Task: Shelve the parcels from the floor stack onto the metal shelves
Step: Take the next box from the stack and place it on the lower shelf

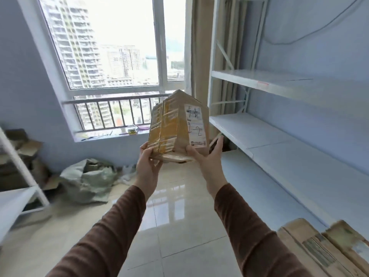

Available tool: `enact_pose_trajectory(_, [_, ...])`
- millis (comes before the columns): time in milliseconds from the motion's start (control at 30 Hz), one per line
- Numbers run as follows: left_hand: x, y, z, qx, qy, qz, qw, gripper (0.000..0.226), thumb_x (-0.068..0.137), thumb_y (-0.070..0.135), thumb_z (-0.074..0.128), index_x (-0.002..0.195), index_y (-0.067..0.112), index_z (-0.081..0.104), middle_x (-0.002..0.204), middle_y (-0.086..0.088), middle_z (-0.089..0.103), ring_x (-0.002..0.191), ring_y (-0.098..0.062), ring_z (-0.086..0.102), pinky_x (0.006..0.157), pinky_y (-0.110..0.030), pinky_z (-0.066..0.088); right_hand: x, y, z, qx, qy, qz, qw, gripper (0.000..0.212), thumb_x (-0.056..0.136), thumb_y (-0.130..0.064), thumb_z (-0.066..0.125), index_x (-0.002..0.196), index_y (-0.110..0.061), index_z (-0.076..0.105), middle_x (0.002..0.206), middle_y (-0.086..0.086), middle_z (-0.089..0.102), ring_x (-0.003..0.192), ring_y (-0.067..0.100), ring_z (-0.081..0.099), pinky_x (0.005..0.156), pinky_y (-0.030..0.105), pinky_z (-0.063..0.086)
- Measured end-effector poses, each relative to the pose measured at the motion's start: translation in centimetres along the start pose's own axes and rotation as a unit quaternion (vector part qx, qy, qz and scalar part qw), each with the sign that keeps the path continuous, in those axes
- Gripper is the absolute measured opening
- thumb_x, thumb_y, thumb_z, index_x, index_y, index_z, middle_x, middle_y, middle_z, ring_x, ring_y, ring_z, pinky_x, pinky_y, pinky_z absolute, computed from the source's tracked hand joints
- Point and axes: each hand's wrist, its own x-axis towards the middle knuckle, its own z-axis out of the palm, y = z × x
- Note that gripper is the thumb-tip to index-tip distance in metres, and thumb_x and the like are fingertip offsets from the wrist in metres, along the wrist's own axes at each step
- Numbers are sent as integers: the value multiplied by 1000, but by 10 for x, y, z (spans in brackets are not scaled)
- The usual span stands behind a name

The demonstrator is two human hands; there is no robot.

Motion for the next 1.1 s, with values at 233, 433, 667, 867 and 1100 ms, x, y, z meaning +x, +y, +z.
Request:
enact_pose_trajectory(233, [25,100,-114,41,22,63,997,21,107,24,47,125,17,53,109,-8,67,106,-23,62,102,-46,50,-9,-12,155,104,-116,19,988,83,68,-32,93,135,-28,44,127,0,65,119,19,64,104,44,53])
enact_pose_trajectory(433, [35,188,-196,179,58,118,975,47,106,42,47,150,24,48,145,-1,59,132,-12,56,113,-35,44,-15,-13,271,147,-157,-27,976,72,81,-20,84,139,-24,42,127,3,67,118,20,66,106,46,52])
enact_pose_trajectory(667, [22,275,-264,280,23,152,947,81,82,85,44,151,42,41,148,20,54,142,2,41,120,-32,22,-17,-11,398,116,-235,-71,962,74,86,-32,79,146,-34,36,130,-2,66,122,17,63,108,48,49])
enact_pose_trajectory(867, [32,320,-329,315,69,175,930,74,89,68,58,151,32,41,142,14,61,135,-3,51,121,-33,27,-9,7,497,140,-320,-71,934,56,98,-15,66,144,-34,40,128,2,67,118,17,66,101,37,54])
enact_pose_trajectory(1100, [42,360,-407,359,222,216,880,54,97,53,55,148,40,45,139,13,63,132,-11,56,120,-47,31,4,37,616,167,-456,-33,874,46,102,-7,56,146,-17,47,125,1,70,118,14,66,99,30,54])
